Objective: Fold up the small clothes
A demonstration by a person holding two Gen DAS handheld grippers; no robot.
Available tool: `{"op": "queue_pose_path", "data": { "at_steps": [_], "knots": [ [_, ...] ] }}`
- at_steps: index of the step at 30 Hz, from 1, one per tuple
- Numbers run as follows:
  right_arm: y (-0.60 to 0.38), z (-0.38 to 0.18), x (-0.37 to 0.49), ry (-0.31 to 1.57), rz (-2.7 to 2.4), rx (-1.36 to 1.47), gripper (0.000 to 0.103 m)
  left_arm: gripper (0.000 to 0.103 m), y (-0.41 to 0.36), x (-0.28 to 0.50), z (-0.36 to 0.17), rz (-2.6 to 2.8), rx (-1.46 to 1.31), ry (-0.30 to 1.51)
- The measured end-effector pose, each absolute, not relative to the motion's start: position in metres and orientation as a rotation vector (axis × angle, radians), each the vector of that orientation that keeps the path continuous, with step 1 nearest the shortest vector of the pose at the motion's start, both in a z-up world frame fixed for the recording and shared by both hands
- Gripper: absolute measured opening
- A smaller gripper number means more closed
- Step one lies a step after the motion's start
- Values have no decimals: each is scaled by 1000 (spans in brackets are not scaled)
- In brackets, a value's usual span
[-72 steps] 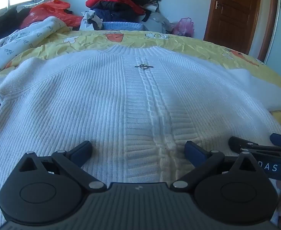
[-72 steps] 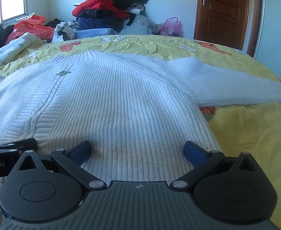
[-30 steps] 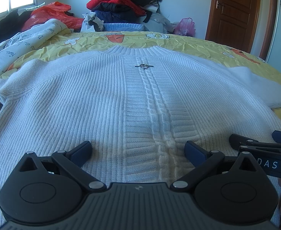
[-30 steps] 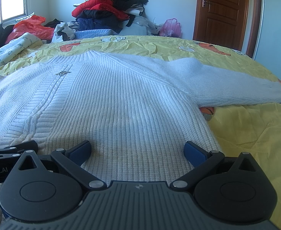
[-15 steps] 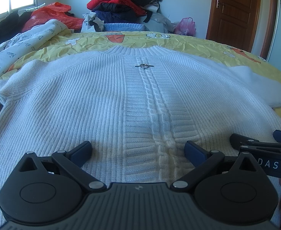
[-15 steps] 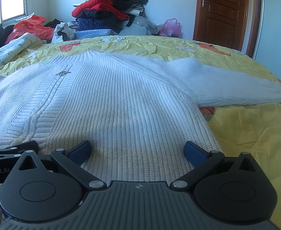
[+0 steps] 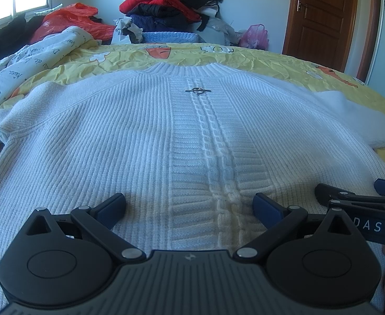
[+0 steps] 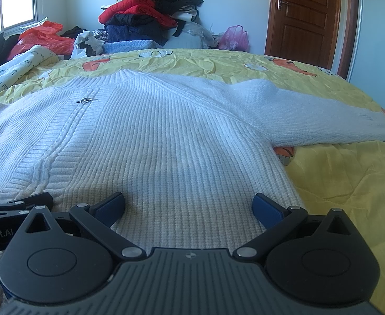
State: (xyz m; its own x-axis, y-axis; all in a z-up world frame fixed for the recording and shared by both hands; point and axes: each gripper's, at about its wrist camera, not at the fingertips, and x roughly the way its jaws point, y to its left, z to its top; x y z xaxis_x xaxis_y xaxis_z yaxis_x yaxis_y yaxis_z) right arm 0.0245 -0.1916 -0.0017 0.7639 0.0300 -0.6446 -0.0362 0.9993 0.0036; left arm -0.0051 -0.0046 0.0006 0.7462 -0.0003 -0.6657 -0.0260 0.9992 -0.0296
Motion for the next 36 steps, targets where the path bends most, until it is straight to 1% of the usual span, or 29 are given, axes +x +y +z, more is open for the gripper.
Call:
{"op": "queue_pose_path", "data": {
  "at_steps": [21,24,26,29,32,33,36],
  "knots": [
    [-190,0,27,705,42,-13,103,103,-4,-5,5,9,-22,732],
    [-193,7,28,724,60,-22,102,103,-1,-4,12,-12,-30,728],
    [-198,21,25,688,66,-18,102,103,4,-6,23,-47,-68,707],
    [-227,50,13,538,102,39,103,103,15,-10,38,-76,-132,640],
    [-278,63,11,411,100,120,103,103,23,-7,38,-66,-124,596],
    [-300,66,15,388,80,155,103,103,23,-2,34,-56,-113,601],
    [-378,69,45,451,-6,292,103,103,26,12,14,-11,-84,651]
  ]
}}
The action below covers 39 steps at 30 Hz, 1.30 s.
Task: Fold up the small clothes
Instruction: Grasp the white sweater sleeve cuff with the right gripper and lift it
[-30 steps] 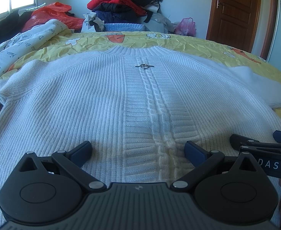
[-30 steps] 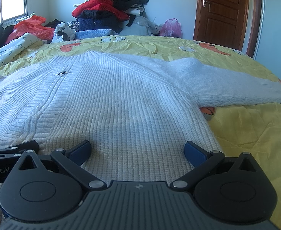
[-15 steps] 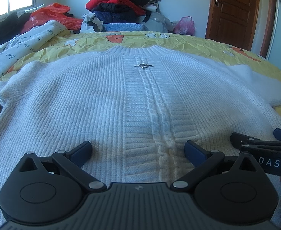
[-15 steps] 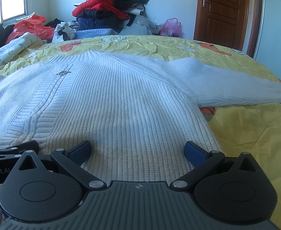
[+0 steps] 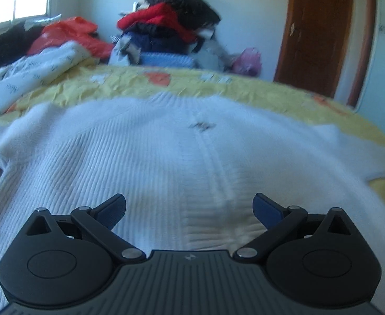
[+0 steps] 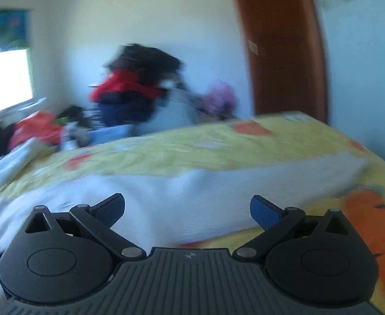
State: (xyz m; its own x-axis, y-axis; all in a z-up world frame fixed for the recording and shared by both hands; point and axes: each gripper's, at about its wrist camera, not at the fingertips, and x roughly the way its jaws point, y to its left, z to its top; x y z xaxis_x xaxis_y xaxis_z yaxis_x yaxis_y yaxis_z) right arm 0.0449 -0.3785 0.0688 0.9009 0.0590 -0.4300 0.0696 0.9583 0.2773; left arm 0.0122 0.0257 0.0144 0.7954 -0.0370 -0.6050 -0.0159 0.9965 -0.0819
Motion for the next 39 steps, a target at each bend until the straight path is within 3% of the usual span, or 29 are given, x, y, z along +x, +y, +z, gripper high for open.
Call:
{"op": "queue_pose_path", "data": {
  "at_steps": [6,8,15,16,19,25,32,39],
  "knots": [
    [-540,41,98,490,-264,672,91,103,25,23,4,26,-59,699],
    [-571,27,110,493,-327,749,77,103,21,22,2,34,-40,702],
    [-601,-12,151,513,-376,801,66,103,17,22,1,32,-46,700],
    [-596,-14,155,509,-380,767,59,103,18,21,2,32,-46,700],
    [-588,-18,162,532,-418,679,14,103,19,21,2,32,-48,699],
    [-553,25,137,400,-308,671,14,103,19,21,2,29,-54,696],
    [-384,88,106,317,169,540,14,103,30,18,2,8,-122,670],
    [-215,42,122,527,476,471,14,103,53,11,2,-41,-278,614]
  ]
}}
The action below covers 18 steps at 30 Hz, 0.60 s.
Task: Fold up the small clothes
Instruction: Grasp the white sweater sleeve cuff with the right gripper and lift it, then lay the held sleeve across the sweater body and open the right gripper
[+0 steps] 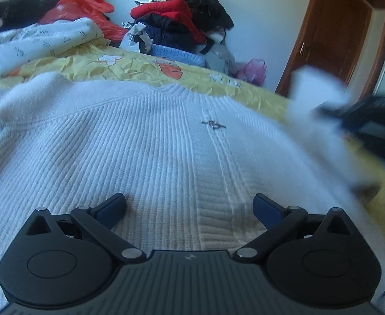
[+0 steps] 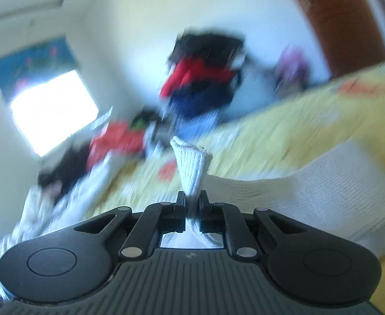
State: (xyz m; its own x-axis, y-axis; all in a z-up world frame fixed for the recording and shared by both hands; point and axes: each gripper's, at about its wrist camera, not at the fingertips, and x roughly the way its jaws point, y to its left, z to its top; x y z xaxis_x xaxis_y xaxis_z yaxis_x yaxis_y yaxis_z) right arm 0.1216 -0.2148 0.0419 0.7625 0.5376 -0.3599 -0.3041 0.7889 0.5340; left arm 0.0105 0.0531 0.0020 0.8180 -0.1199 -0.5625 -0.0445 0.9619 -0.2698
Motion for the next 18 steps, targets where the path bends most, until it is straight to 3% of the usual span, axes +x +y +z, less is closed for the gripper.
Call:
{"op": "queue_pose_path", "data": {
  "at_steps": [3,5,6,10,15,16,17,18],
  "knots": [
    [-180,18,114,601,476,373,19,103,53,10,2,-42,-281,612],
    [-178,13,102,640,467,386,40,103,54,10,2,-42,-279,613],
    [-184,16,97,639,469,410,46,103,54,10,2,-42,-280,613],
    [-217,25,69,581,521,438,47,103,53,10,2,-42,-279,613],
    [-254,-9,54,667,485,489,46,103,59,11,4,-58,-325,613],
    [-260,-9,57,657,502,553,50,103,62,13,6,-62,-361,618],
    [-264,-9,57,642,504,592,61,103,66,16,10,-71,-411,633],
    [-267,-11,56,633,493,623,62,103,70,22,13,-98,-476,656]
  ]
}}
